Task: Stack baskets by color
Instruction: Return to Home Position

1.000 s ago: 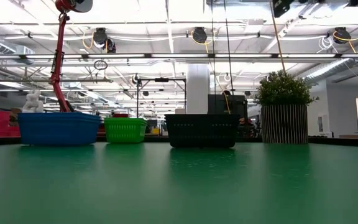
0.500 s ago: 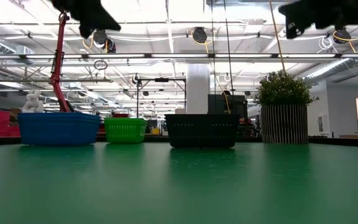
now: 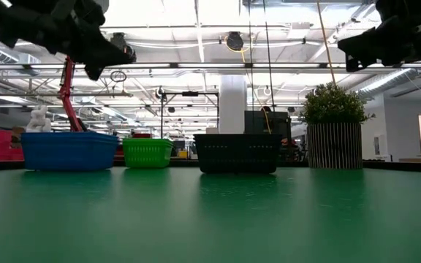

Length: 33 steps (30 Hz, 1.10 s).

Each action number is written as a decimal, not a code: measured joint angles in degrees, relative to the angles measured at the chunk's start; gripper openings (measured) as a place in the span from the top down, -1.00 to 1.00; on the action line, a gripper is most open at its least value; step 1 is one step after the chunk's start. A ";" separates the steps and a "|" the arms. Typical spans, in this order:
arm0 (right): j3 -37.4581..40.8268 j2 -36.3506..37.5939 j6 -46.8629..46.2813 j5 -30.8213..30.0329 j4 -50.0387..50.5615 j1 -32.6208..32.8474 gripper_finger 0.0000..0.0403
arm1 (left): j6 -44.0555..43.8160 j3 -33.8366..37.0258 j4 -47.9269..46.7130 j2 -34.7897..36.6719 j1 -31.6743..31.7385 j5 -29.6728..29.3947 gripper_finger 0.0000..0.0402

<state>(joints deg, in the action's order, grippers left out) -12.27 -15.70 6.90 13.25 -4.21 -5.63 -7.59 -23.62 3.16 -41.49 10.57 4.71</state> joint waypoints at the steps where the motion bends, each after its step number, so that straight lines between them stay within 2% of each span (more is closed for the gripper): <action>1: 0.66 0.12 0.02 -0.02 -1.14 0.00 1.00 | -0.41 0.95 0.29 0.80 0.00 -0.02 0.99; 6: 2.32 0.50 2.67 -0.32 -5.09 0.00 1.00 | -0.22 3.87 0.43 5.45 0.00 -0.04 0.99; 10: 4.80 0.56 4.01 -2.89 -9.62 0.00 1.00 | -0.05 5.09 -0.16 8.54 0.00 -0.24 0.99; 18: 9.64 0.92 4.18 -6.02 -17.32 0.00 1.00 | -0.65 5.75 -0.43 10.13 0.00 -0.28 0.99; 25: 9.80 4.89 6.65 -6.07 -14.78 0.00 1.00 | -1.14 5.75 -0.41 10.13 0.00 -0.30 0.99; 33: 9.92 15.32 6.77 -7.52 -3.06 0.00 1.00 | 0.52 5.75 -2.19 10.48 0.00 -0.35 0.99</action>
<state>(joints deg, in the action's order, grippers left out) -2.35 -0.38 13.66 5.74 -7.27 -5.63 -7.07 -17.87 0.96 -31.00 10.57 4.36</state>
